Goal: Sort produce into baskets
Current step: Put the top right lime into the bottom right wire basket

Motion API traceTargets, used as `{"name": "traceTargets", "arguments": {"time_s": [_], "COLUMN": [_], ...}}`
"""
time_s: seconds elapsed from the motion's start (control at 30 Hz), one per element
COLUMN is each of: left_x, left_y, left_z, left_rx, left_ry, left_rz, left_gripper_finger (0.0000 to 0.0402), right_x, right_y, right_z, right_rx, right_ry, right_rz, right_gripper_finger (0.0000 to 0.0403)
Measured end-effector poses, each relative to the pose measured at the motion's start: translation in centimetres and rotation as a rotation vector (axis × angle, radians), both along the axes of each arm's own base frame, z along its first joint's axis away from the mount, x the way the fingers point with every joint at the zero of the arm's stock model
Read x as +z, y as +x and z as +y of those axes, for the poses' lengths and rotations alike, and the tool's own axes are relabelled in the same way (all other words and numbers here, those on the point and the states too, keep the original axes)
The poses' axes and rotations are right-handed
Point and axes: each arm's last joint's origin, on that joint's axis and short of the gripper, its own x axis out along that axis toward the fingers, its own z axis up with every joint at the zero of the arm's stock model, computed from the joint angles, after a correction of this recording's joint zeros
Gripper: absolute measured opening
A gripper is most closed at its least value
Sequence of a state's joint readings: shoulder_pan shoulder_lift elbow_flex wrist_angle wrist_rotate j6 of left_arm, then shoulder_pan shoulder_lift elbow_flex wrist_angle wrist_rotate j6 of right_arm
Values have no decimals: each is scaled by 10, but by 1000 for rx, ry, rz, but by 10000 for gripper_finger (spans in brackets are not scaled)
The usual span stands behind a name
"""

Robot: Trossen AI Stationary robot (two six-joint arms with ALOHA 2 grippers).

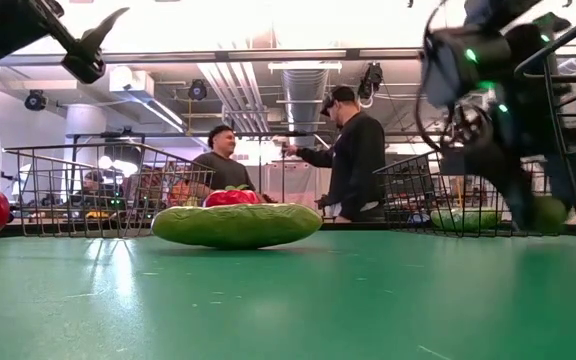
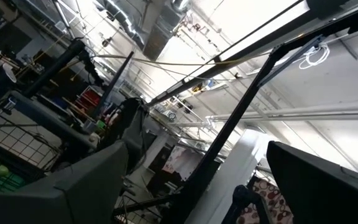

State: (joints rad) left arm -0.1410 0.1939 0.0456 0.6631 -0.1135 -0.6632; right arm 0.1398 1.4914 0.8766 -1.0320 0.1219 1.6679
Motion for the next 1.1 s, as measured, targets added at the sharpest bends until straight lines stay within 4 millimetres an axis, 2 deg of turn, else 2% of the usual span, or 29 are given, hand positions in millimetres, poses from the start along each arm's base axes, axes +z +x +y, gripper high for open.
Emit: {"name": "traceTargets", "arguments": {"time_s": [0.17, 0.33, 0.5, 0.6, 0.7, 0.8, 0.97, 1.1], "left_x": [-2, -2, 14, 24, 33, 38, 45, 54], "left_y": [2, 3, 1, 2, 6, 12, 24, 33], "left_z": [0, -1, -3, -3, -4, -4, -4, -5], "left_rx": [0, -41, -140, -131, -111, -78, -48, -61], "left_ry": [4, -48, -46, -19, 21, 25, -41, -72], "left_rz": [26, 32, -7, 0, 48, 128, 190, 216], "left_gripper_finger": [366, 366, 366, 366, 366, 366, 366, 366], "right_x": [33, 80, 130, 151, 162, 161, 154, 150], "right_y": [26, 52, 65, 65, 62, 56, 37, 13], "right_z": [5, 21, 49, 63, 73, 87, 124, 158], "right_rx": [91, 231, 475, 598, 632, 646, 627, 593], "right_ry": [24, 46, 59, 40, 42, 60, 118, 154], "right_rz": [-125, -299, -457, -521, -539, -534, -525, -529], "right_gripper_finger": [190, 187, 186, 189, 189, 185, 185, 185]}}
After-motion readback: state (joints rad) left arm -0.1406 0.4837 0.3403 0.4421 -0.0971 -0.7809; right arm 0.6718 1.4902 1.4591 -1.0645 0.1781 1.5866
